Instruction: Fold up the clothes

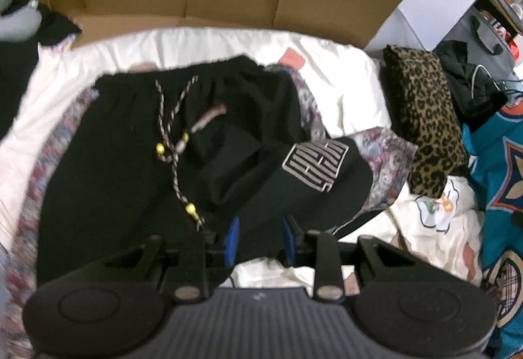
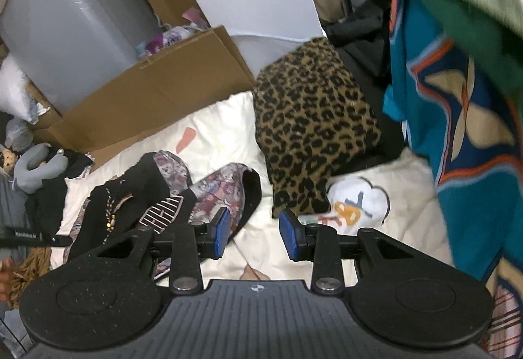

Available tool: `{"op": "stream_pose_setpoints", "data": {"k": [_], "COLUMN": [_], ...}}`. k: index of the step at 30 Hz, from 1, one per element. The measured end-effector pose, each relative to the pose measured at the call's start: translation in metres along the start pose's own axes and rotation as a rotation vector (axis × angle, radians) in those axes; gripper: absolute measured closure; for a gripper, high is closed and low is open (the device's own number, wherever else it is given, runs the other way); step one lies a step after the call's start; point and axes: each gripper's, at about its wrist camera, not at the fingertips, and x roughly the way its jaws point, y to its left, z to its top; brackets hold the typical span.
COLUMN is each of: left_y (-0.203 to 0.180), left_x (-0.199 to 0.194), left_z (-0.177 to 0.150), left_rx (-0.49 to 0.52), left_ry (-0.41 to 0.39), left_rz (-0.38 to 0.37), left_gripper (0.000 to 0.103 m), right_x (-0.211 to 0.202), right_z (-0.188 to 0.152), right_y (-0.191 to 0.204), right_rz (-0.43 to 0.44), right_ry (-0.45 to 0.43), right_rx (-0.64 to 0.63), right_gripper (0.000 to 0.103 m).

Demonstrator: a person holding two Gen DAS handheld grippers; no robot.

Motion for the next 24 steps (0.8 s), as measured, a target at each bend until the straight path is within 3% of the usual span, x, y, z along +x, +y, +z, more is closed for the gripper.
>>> {"op": "stream_pose_setpoints", "data": {"k": [10,13,24], "left_y": [0.025,0.028,0.027], "left_x": [0.051,0.061,0.082], "left_z": [-0.044,-0.052,-0.065], "left_rx": [-0.138,-0.204,-0.277], "left_ry": [0.025,0.043,0.011], "left_rz": [-0.016,-0.03,-0.065], "left_gripper": [0.072,0.072,0.072], "right_x": [0.077,0.1,0.17], "right_z": [-0.015,-0.004,0.05], "right_y": [-0.007,-0.001,0.014], "right_rz": [0.03,0.049,0.065], "right_ry": [0.069,0.078,0.077], "right_rx": [0.056,0.046,0.073], "right_gripper": [0.063,0.063,0.063]}}
